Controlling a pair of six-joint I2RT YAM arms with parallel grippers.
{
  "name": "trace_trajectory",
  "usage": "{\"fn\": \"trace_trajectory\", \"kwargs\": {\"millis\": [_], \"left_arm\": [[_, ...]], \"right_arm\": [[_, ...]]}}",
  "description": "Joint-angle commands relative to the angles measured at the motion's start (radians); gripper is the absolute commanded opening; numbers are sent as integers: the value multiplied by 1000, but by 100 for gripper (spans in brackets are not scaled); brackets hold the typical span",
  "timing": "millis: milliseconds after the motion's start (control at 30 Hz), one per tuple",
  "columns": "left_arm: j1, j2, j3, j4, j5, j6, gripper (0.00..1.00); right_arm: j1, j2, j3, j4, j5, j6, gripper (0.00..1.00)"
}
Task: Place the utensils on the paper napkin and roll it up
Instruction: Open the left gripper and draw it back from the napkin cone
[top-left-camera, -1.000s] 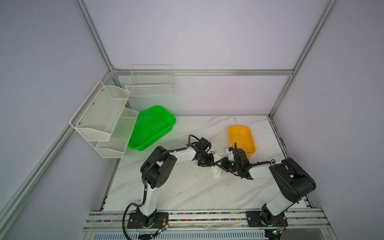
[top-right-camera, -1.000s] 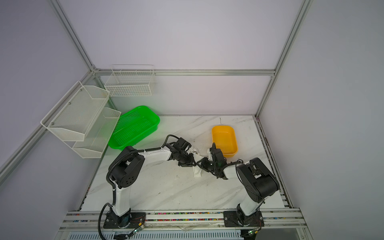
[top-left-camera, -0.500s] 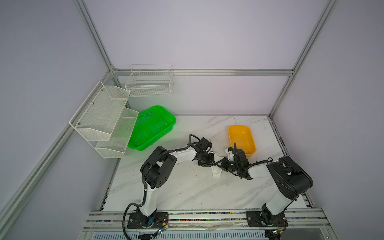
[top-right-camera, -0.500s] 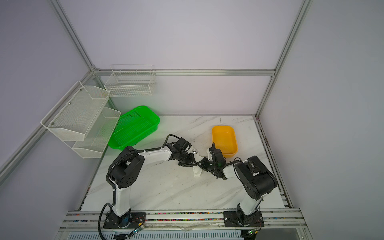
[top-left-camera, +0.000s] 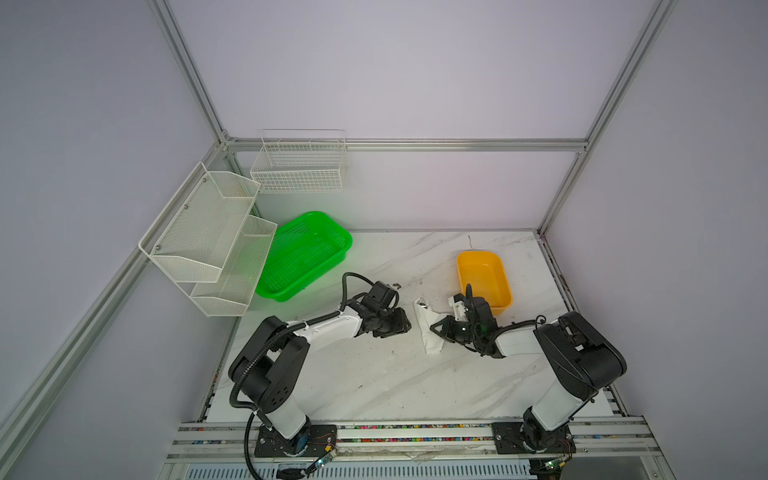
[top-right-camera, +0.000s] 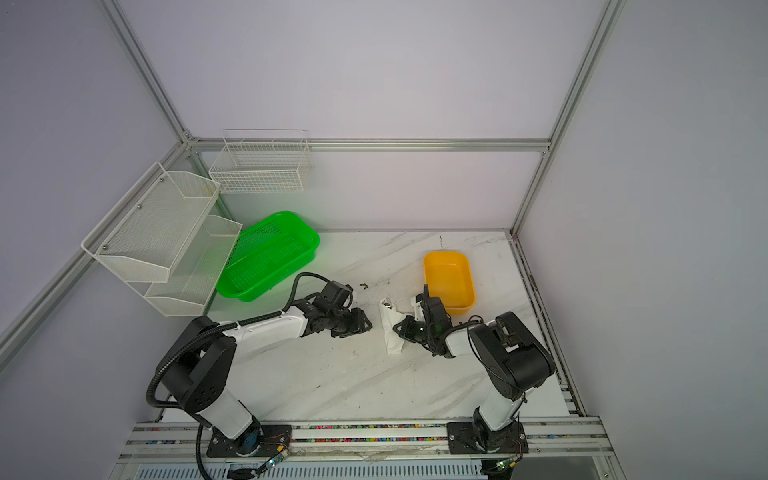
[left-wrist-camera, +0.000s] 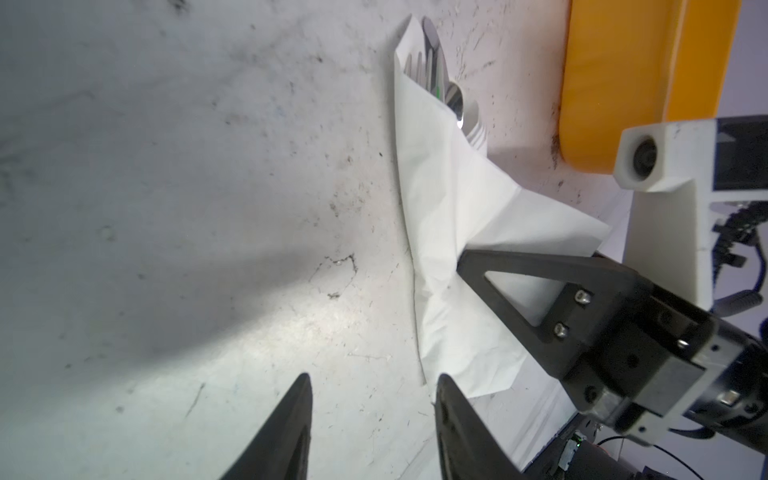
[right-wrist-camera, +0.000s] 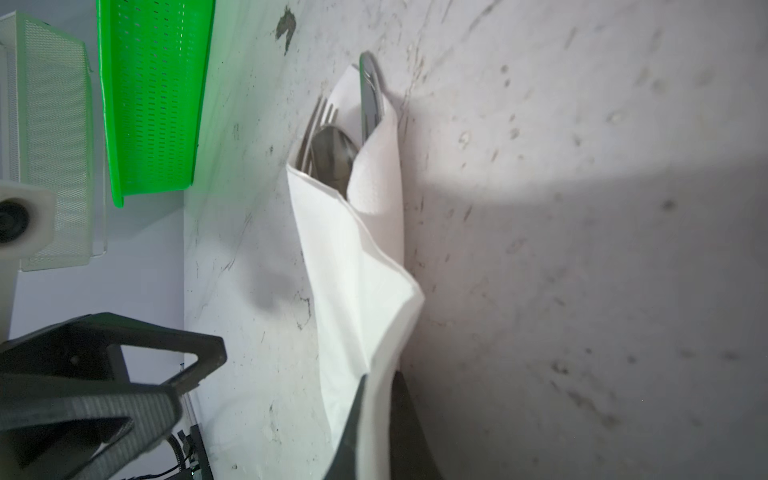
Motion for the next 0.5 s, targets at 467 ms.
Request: {"fn": "trace_trajectory", "kwargs": {"millis": [467], "left_arm": [[64, -132, -176, 308, 43, -90, 67]], "right_arm": [[5, -130, 21, 9, -37, -66, 7]]}}
